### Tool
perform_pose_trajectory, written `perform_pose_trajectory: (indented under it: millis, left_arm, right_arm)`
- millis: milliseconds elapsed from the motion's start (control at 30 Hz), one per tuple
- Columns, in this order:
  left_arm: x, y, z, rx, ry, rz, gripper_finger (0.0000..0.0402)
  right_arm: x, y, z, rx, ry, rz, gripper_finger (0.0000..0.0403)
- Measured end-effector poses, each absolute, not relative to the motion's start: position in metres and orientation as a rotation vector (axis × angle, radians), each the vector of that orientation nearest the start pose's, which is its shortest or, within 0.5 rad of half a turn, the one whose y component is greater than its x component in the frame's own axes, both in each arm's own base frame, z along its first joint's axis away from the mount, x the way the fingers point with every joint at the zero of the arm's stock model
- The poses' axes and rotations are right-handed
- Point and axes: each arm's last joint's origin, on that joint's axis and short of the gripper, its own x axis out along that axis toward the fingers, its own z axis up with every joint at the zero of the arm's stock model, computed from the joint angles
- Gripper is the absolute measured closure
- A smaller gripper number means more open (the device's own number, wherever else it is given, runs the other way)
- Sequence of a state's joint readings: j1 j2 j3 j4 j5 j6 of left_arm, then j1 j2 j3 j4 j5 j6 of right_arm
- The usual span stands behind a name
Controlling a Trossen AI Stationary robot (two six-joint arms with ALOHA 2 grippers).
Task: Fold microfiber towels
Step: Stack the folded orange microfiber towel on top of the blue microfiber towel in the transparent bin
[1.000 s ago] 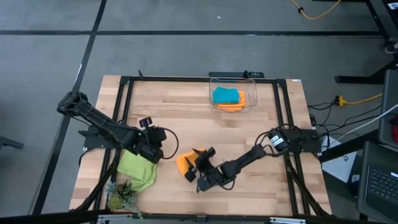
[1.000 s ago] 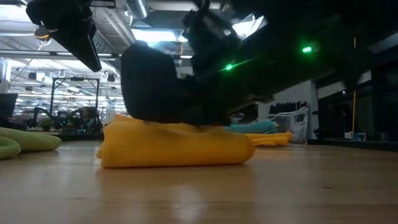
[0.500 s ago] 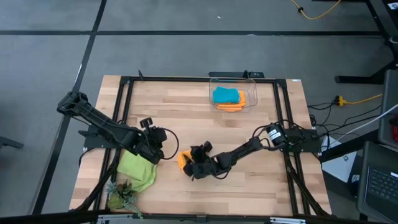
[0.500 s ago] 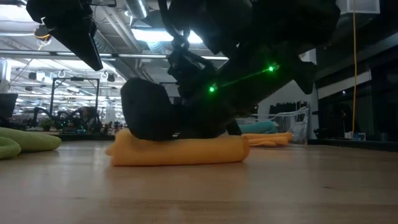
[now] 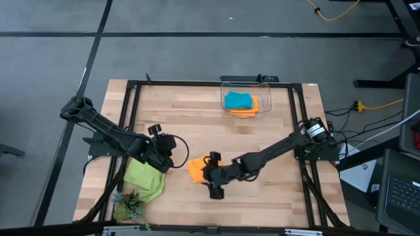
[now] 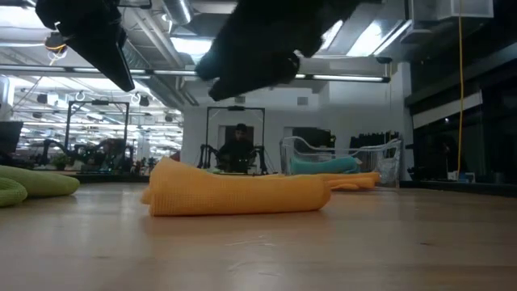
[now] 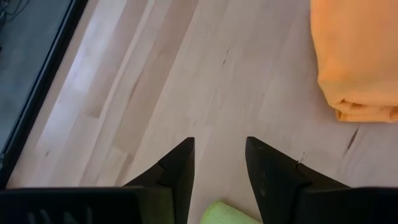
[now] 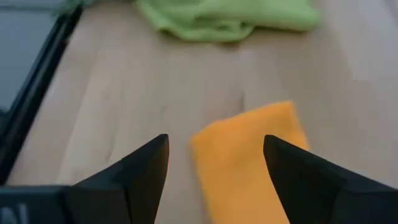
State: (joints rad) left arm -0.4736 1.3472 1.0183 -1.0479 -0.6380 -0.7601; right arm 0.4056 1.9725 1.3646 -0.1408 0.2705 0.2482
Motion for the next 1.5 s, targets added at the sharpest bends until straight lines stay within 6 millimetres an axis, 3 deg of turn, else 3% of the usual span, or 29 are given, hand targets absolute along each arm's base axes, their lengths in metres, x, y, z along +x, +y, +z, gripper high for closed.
perform_pose_trajectory:
  millis: [200, 367, 1033, 1200, 1333, 1500]
  left_arm:
    - [0.217, -0.091, 0.25, 0.026, 0.972, 0.539, 0.0266]
    - [0.218, -0.092, 0.251, 0.016, 0.956, 0.534, 0.0266]
    - [0.22, -0.094, 0.244, 0.006, 0.963, 0.488, 0.0266]
    - [0.217, -0.09, 0.234, -0.006, 0.984, 0.521, 0.0266]
    - [0.218, -0.091, 0.228, -0.051, 0.98, 0.503, 0.0266]
    - [0.24, -0.113, 0.219, -0.212, 0.869, 0.14, 0.0266]
  right_arm:
    - [0.39, 0.182, 0.163, -0.169, 0.809, 0.145, 0.0139]
    - [0.387, 0.19, 0.137, -0.329, 0.821, -0.018, 0.0139]
    - [0.39, 0.183, 0.124, -0.35, 0.864, -0.044, 0.0139]
    - [0.387, 0.182, 0.148, -0.358, 0.815, -0.059, 0.0139]
    - [0.382, 0.166, 0.169, -0.379, 0.806, -0.21, 0.0139]
    - [0.367, 0.131, 0.19, -0.276, 0.896, -0.43, 0.0139]
